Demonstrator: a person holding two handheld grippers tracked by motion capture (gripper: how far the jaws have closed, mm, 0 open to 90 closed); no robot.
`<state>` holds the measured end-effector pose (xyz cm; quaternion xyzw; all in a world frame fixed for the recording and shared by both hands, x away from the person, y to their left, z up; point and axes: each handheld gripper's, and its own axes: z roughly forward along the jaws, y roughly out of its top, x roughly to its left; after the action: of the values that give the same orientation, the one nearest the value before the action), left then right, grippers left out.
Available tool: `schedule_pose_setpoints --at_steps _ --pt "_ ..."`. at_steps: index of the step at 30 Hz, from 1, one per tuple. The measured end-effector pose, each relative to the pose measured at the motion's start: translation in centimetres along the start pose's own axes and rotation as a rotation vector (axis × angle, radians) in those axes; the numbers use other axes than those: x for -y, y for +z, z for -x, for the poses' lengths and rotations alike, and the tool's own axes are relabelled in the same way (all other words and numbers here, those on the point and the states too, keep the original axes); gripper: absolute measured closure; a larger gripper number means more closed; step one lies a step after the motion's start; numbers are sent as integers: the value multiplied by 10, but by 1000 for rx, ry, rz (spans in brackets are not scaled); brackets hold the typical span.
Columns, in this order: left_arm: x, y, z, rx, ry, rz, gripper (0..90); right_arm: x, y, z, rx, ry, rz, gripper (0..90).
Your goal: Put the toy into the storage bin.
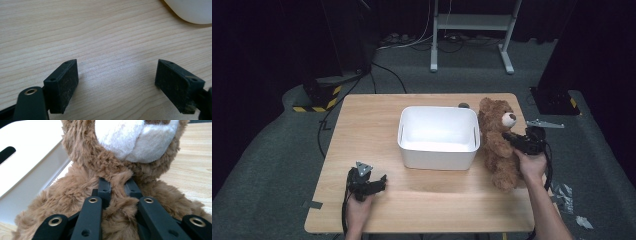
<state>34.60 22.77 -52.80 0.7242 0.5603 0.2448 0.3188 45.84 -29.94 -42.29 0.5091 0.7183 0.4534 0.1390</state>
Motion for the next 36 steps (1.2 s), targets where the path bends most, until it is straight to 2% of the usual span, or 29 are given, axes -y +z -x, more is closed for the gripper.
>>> schedule_pose_setpoints --at_steps 5,13,36 --pt "0 0 0 0 0 0 188 1 -9 -1 -1 -6 19 794" --pt "0 0 0 0 0 0 188 4 -24 -4 -31 -15 51 797" --pt "0 0 0 0 0 0 188 14 -51 -14 -88 -12 120 805"
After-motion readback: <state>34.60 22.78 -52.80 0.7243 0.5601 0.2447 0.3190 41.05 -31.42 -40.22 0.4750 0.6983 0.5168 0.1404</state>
